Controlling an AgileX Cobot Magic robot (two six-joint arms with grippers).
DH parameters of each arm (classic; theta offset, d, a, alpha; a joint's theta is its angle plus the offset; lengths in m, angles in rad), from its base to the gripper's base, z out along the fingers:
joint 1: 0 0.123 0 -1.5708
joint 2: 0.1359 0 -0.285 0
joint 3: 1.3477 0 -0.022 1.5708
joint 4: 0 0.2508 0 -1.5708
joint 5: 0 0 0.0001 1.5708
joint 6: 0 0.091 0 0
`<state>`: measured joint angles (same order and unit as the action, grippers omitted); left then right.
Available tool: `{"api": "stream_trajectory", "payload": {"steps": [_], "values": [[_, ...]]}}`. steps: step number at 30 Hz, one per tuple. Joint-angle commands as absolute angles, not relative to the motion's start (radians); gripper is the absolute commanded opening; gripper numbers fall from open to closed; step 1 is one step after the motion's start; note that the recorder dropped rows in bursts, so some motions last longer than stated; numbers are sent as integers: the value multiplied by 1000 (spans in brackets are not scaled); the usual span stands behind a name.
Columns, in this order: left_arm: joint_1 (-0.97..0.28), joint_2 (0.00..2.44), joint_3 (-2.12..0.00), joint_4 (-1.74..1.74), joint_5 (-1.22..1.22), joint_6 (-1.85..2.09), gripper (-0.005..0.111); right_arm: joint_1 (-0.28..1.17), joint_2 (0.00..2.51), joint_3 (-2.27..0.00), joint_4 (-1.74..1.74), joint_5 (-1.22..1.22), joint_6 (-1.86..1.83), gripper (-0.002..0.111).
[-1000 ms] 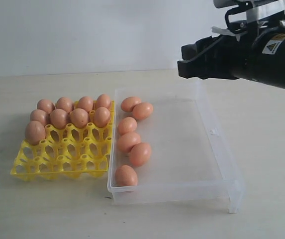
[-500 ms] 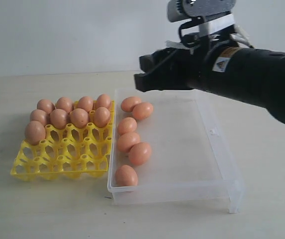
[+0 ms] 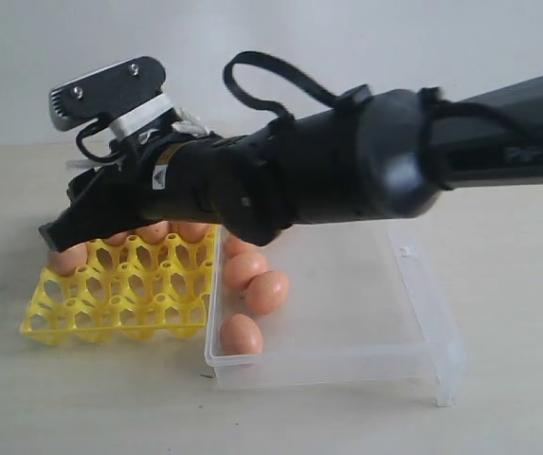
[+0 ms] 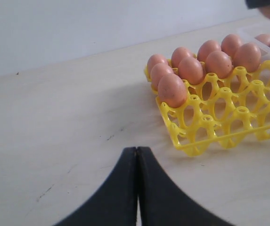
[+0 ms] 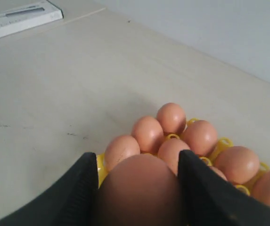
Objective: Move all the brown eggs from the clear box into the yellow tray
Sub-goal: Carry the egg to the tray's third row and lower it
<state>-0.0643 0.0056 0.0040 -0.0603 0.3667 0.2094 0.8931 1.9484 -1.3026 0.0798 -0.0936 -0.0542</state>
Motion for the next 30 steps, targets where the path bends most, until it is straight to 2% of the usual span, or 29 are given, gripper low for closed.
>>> {"api": "stream_trajectory", "payload": {"steps": [1, 11, 30], "values": [[-69, 0, 0, -62, 361, 209, 0, 896, 2078, -1423, 75, -57, -26, 0], [-69, 0, 0, -62, 361, 209, 0, 852, 2300, -1641, 169, -59, 27, 0], [-69, 0, 0, -62, 361, 209, 0, 866, 2352, -1673, 208, -120, 27, 0]]}}
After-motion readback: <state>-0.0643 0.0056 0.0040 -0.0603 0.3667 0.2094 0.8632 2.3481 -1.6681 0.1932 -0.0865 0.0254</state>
